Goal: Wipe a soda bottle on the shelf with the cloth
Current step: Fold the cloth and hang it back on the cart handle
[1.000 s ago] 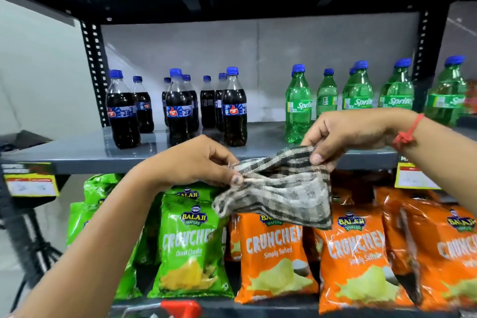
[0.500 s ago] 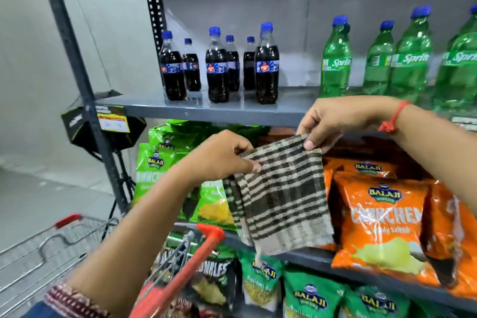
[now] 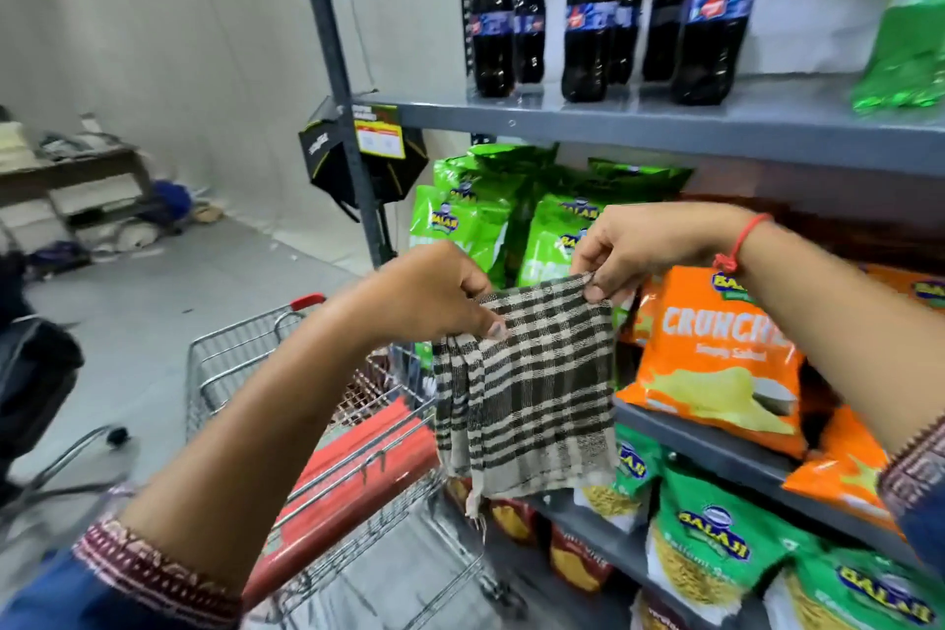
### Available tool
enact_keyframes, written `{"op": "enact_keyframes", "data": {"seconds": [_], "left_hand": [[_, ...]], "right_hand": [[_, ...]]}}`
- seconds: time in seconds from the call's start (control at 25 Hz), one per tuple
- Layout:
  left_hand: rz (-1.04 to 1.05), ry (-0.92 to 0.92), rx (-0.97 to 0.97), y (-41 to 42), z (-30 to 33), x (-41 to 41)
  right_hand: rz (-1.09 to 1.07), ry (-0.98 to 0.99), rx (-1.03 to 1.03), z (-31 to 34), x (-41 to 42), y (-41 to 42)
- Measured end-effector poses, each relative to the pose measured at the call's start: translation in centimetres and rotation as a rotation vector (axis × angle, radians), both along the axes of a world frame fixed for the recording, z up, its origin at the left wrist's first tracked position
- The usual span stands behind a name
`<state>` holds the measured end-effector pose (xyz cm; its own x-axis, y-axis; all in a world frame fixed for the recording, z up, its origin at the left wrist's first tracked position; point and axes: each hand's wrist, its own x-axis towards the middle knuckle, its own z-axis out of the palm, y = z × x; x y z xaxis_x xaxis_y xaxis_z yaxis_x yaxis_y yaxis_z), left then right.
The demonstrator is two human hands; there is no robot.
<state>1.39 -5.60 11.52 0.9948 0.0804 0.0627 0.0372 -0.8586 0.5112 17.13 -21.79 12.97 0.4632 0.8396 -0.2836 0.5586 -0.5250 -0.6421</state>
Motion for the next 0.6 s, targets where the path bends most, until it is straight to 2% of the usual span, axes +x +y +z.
{"op": "enact_keyframes", "data": {"seconds": [0.12,0.32,0.48,0.6], "left_hand": [[0.073,0.082,-0.048,2.6,-3.3,-2.1],[0.228,0.204,-0.121,5.9,-8.9,-4.7],[0.389,0.254,-0.286,8.6,-12.5,-5.4],[0.440,0.238,-0.340,9.5,-13.9,-5.4]], "right_hand": [[0.087,-0.011,-0.067,-3.6,-0.5,5.0],[0.203,-0.183,-0.202,-9.3,-2.4,11.5],[0.199,-0.342,-0.146,-11.5,-4.0,14.0],[0.178,-0.424,-0.084,-12.7,-4.4,14.6]]}}
